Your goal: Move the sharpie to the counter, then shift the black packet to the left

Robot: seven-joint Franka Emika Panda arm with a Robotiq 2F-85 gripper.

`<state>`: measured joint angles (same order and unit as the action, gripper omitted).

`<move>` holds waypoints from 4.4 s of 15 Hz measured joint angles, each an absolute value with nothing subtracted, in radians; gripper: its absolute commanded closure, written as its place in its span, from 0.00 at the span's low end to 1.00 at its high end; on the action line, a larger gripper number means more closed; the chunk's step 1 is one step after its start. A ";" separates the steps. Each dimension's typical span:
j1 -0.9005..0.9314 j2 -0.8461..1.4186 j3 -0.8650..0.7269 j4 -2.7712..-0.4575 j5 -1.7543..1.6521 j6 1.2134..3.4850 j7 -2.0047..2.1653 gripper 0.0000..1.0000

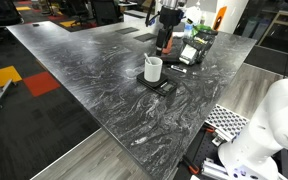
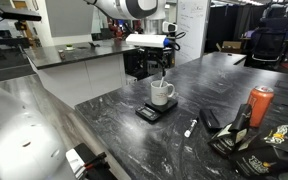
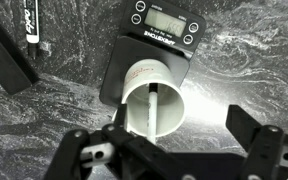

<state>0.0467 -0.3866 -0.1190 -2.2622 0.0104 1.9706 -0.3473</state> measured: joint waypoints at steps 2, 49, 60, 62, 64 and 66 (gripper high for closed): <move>0.045 -0.384 -0.131 -2.278 0.011 2.011 -0.353 0.41; 0.043 -0.111 -0.118 -2.098 0.105 1.989 -0.585 0.97; 0.012 -0.417 -0.112 -2.107 -0.066 2.090 -0.366 0.97; -0.026 -0.441 -0.123 -2.108 -0.090 2.067 -0.289 0.97; -0.065 -0.436 -0.156 -2.120 -0.094 2.049 -0.248 0.97; -0.091 -0.412 -0.212 -2.146 -0.081 2.045 -0.243 0.97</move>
<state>-0.0912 -0.4116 -0.2119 -2.1459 -0.0808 2.0446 -0.2428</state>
